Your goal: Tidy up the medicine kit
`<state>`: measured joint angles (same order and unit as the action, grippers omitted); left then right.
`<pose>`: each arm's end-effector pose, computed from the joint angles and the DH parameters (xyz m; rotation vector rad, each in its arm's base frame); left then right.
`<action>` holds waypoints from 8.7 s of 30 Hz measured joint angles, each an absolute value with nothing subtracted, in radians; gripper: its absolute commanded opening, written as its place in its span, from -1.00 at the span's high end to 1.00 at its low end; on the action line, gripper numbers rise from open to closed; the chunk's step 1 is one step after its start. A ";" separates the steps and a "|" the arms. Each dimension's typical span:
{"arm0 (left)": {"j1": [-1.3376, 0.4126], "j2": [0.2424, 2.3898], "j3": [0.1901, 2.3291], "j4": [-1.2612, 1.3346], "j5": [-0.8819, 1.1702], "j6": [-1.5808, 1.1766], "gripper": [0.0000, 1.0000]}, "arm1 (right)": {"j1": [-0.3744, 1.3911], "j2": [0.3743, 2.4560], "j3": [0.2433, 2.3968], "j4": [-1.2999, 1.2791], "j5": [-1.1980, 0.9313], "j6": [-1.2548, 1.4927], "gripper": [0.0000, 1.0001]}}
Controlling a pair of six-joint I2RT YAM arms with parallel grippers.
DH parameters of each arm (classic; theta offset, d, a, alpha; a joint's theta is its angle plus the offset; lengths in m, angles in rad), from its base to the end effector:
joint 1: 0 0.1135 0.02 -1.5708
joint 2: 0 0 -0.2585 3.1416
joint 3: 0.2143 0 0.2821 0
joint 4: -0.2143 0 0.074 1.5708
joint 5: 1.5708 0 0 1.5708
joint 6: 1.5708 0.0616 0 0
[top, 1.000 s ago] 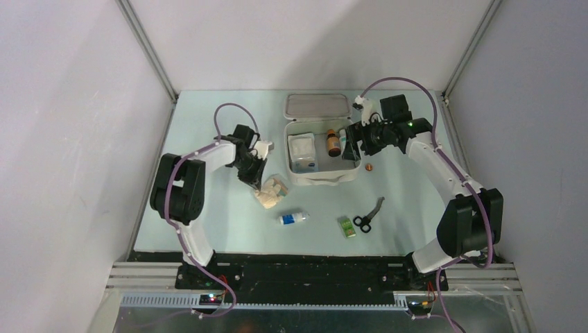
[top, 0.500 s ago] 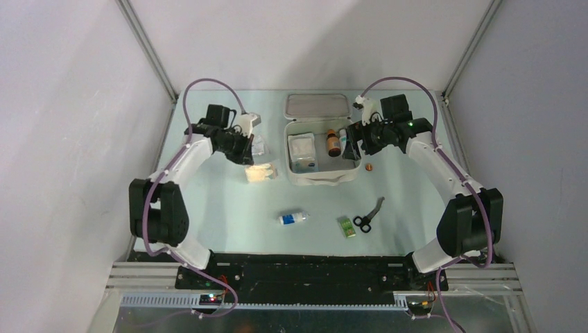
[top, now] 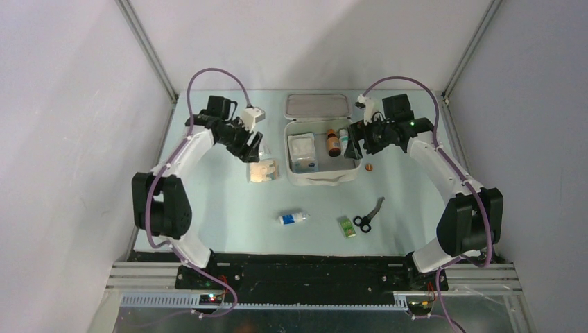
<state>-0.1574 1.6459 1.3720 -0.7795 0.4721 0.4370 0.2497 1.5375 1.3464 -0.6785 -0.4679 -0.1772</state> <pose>0.3756 -0.0880 0.2425 0.8924 2.3653 -0.5079 0.3581 0.1200 0.2799 -0.7111 2.2956 0.6019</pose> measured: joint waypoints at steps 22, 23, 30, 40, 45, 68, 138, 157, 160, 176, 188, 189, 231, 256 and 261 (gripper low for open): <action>-0.300 1.926 1.381 -0.810 0.366 1.155 0.27 | 0.229 1.533 1.339 -0.682 -0.445 -0.186 -0.78; -0.302 1.945 1.390 -0.813 0.365 1.156 0.37 | 0.227 1.531 1.339 -0.683 -0.444 -0.186 -0.78; -0.307 2.009 1.450 -0.817 0.336 1.152 0.68 | 0.211 1.499 1.313 -0.690 -0.442 -0.185 -0.78; -0.313 1.991 1.449 -0.827 0.334 1.125 1.00 | 0.204 1.488 1.303 -0.691 -0.442 -0.181 -0.78; -0.298 1.895 1.448 -0.836 0.385 1.072 0.51 | 0.204 1.488 1.302 -0.689 -0.442 -0.174 -0.78; -0.286 1.996 1.444 -0.843 0.219 1.232 -0.71 | 0.204 1.488 1.302 -0.683 -0.442 -0.150 -0.80; -0.611 2.156 1.890 -0.980 0.245 0.776 0.54 | 0.024 1.476 1.305 -0.661 -0.499 0.034 -0.80; -0.601 2.156 1.850 -0.945 0.212 0.833 -0.47 | 0.015 1.435 1.302 -0.673 -0.515 0.004 -0.81; -0.591 2.148 1.929 -0.954 0.227 0.813 -0.53 | 0.015 1.418 1.301 -0.684 -0.533 -0.057 -0.83; -0.344 1.607 1.651 -0.886 0.092 0.147 -0.99 | 0.591 1.460 1.301 -0.716 -0.491 -0.710 -0.66; -0.039 1.387 1.234 -0.848 0.143 -0.067 -0.99 | 0.822 1.654 1.262 -0.727 -0.433 -0.926 -0.42; -0.034 1.369 1.210 -0.842 0.146 -0.059 -0.99 | 0.845 1.671 1.252 -0.719 -0.428 -0.933 -0.42; 0.017 1.422 1.259 -0.881 0.585 0.116 -0.93 | 0.642 1.671 1.696 -0.970 -0.299 -0.952 0.43; -0.037 1.322 1.236 -0.883 0.347 0.243 -0.95 | 0.459 1.999 1.670 -0.955 -0.271 -1.317 0.25; -0.037 1.324 1.236 -0.866 0.317 0.233 -0.99 | 0.473 2.038 1.668 -0.979 -0.274 -1.332 0.06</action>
<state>-0.0372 1.3239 1.2358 -0.8661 0.3168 0.2329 0.4728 2.0380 1.6680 -0.9791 -0.2745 -1.3319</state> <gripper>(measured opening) 0.981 0.405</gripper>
